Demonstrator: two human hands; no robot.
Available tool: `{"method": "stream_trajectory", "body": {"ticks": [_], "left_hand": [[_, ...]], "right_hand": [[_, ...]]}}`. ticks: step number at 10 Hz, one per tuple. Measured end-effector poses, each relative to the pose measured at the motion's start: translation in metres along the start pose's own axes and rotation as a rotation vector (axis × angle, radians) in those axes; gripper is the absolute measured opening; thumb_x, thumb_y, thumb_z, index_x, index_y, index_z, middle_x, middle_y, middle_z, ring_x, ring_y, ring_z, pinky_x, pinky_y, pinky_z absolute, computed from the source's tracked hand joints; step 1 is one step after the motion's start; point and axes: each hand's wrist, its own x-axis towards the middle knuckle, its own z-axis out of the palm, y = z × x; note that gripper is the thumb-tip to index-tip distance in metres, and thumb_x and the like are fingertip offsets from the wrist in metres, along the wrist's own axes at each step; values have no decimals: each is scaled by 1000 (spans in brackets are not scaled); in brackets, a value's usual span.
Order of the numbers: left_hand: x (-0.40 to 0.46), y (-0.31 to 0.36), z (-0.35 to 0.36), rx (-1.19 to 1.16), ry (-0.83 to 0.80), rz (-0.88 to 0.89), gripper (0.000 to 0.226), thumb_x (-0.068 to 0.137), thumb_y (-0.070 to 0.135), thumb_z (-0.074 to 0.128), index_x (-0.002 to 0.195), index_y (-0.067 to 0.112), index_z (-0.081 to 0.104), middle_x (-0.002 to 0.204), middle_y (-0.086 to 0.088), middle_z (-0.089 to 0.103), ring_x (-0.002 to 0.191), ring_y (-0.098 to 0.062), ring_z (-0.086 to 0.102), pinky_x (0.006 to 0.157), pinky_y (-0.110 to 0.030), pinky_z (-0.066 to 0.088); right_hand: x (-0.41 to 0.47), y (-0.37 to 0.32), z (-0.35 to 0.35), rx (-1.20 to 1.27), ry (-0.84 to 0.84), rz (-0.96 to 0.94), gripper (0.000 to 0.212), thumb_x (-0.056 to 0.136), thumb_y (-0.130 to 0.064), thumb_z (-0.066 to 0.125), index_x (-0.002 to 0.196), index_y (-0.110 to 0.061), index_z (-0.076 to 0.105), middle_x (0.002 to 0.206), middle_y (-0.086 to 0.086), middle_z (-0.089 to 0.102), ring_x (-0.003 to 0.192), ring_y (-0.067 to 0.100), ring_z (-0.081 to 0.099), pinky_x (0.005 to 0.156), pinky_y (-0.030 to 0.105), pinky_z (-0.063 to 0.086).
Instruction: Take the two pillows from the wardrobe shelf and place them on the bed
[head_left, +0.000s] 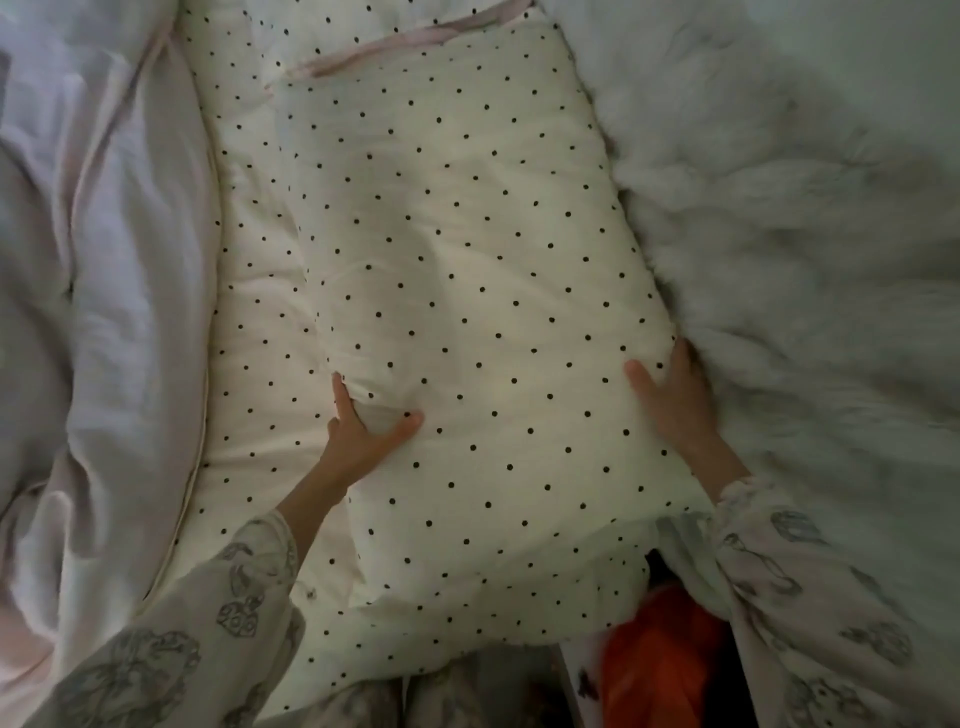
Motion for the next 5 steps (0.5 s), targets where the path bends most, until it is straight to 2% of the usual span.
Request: {"method": "stream_trajectory", "body": {"ticks": [1, 2, 3, 4, 5], "left_hand": [[-6, 7, 9, 225, 123, 40, 120, 66, 58, 72, 143, 35, -17, 156, -14, -8, 142, -38, 11, 112, -55, 22], [-19, 11, 21, 686, 247, 306, 88, 82, 61, 49, 143, 41, -11, 156, -6, -21, 143, -37, -11, 108, -69, 11], [-30, 5, 36, 985, 153, 543, 80, 83, 66, 39, 143, 43, -8, 155, -3, -25, 139, -32, -28, 106, -69, -1], [-37, 0, 51, 1130, 45, 569, 85, 76, 76, 35, 143, 45, -7, 155, -1, -26, 139, -31, -28, 105, -71, -2], [-33, -1, 55, 1154, 16, 519, 88, 73, 79, 35, 142, 46, -7, 154, 1, -29, 139, -31, -29, 105, -72, -3]], "right_hand": [[-32, -4, 10, -263, 112, -90, 65, 95, -41, 36, 149, -15, 11, 156, 19, 14, 140, 39, 21, 111, 57, 21], [-67, 1, 21, -407, 85, -186, 60, 97, -43, 31, 150, -24, 9, 159, 15, 5, 144, 37, 8, 110, 63, 13], [-90, 6, 25, -446, -13, -154, 61, 96, -46, 27, 150, -27, 4, 159, 12, -2, 146, 34, -1, 110, 64, 8], [-100, 1, 19, -388, -150, -118, 62, 96, -46, 29, 149, -29, 2, 159, 6, -13, 145, 29, -11, 113, 60, 3], [-90, -22, -23, -107, -325, -16, 59, 96, -46, 35, 149, -26, 16, 160, 1, -2, 146, 23, -3, 116, 47, 6]]}}
